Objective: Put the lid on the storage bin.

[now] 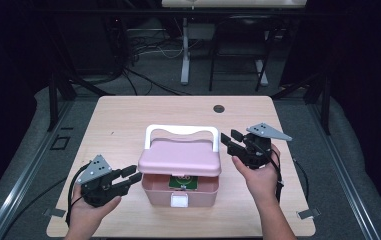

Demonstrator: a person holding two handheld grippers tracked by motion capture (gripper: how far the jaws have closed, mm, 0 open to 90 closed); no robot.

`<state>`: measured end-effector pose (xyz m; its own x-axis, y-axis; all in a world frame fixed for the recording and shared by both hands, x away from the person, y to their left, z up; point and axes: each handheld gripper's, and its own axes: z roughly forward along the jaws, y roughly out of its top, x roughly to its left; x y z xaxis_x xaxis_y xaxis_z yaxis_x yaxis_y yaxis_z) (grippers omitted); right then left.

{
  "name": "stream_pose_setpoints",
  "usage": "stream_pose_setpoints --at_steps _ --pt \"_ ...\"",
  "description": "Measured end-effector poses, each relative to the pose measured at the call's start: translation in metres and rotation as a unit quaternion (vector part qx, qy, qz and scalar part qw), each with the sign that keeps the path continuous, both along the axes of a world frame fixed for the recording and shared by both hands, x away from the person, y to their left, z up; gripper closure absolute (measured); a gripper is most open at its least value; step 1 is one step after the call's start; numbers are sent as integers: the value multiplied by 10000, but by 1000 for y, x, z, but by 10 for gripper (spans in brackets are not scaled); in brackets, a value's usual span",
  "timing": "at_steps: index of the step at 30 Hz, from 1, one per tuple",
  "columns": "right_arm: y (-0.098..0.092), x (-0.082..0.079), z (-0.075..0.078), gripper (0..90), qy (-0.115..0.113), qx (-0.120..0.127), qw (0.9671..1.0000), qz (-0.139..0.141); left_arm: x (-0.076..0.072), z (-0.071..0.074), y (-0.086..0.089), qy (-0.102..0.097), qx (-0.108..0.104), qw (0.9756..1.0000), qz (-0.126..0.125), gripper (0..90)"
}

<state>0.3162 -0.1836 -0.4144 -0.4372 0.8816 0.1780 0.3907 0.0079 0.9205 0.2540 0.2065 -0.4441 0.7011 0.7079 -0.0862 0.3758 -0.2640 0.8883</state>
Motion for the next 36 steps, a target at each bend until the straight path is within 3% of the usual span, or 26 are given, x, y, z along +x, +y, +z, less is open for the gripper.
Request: stream_pose_setpoints --at_steps 11,36 --pt "1 0 -1 582 31 -8 10000 0 -5 -15 3 72 61 10000 16 669" --pt "1 1 -4 578 54 -13 10000 -3 -9 -34 1 194 233 9995 -29 681"
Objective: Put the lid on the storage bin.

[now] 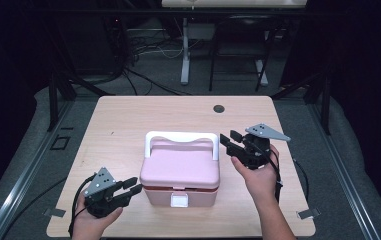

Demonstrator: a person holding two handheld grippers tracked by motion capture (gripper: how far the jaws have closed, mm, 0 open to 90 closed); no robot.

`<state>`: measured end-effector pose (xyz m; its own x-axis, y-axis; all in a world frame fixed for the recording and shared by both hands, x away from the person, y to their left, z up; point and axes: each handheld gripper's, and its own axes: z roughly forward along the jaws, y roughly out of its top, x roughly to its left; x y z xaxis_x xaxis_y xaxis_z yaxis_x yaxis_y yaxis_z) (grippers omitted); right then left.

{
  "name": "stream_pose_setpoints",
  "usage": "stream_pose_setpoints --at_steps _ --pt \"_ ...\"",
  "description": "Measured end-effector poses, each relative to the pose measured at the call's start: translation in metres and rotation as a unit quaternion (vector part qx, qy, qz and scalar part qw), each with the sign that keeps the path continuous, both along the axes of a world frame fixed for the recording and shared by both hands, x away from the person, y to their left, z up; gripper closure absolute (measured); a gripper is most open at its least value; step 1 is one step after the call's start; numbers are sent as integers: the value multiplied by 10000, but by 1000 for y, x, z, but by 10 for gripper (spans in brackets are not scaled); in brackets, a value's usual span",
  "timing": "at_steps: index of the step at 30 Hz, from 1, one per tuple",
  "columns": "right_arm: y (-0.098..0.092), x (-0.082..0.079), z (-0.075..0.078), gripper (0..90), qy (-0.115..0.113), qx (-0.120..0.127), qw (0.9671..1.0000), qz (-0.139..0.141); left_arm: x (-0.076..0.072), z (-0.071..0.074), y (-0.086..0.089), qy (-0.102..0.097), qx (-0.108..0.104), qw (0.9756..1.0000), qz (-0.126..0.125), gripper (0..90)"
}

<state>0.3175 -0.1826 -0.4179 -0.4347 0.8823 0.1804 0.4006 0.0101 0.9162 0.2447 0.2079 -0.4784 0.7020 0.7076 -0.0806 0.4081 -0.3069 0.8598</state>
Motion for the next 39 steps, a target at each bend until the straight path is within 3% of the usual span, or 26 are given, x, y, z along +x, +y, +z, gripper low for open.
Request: stream_pose_setpoints --at_steps 23,25,31,39 --pt "0 0 -1 577 -25 0 10000 5 0 -13 5 214 88 9997 115 678" --pt "0 0 -1 576 -20 11 10000 -6 1 -13 7 203 -25 9997 161 677" --pt "-2 0 0 576 -18 32 10000 -31 2 -11 13 171 -118 9994 279 667" --pt "-3 0 -1 575 -26 18 10000 -40 9 -20 17 202 -167 9985 474 620"
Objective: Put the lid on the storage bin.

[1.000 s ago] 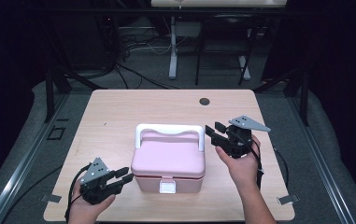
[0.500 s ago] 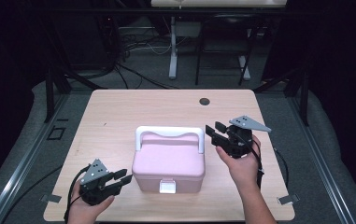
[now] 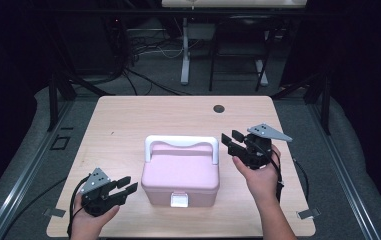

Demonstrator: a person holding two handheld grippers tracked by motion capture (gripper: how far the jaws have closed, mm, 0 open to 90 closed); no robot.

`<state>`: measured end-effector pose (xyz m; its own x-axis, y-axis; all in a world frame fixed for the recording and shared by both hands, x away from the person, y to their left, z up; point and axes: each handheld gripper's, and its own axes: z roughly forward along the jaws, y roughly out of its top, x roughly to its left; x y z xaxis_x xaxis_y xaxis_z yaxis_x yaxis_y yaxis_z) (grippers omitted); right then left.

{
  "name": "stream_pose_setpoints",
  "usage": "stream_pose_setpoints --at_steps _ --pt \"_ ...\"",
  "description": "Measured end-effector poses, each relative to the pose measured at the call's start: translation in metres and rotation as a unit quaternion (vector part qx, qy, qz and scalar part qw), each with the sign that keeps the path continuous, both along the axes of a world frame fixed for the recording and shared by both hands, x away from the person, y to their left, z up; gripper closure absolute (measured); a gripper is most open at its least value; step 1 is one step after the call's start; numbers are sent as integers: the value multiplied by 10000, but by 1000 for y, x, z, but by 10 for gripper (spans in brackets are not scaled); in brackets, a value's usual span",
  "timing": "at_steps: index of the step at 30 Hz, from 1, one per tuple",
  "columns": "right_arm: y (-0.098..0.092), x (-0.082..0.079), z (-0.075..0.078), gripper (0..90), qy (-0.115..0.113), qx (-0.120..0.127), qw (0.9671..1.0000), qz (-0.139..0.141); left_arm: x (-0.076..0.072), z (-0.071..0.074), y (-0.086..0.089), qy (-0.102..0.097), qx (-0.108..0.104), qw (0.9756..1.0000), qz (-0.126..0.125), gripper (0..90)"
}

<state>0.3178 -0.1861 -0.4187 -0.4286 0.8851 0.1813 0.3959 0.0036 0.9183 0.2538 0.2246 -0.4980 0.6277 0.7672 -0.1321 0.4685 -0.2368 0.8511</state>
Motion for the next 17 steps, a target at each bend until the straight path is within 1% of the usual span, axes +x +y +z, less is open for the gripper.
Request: stream_pose_setpoints --at_steps 3,9,10,14,17 --pt "-1 0 -1 574 16 -13 10000 -7 3 -5 1 41 31 10000 50 615" --pt "-3 2 -3 573 25 -25 10000 -35 5 -11 1 66 -7 9999 130 592" --pt "-4 3 -5 572 46 -22 10000 -28 7 -14 1 79 29 9999 141 591" --pt "-5 4 -6 568 79 -51 9999 -37 8 -17 1 89 90 9998 139 586" --pt "-5 4 -6 556 55 -37 10000 56 8 -18 1 91 79 9998 156 575"
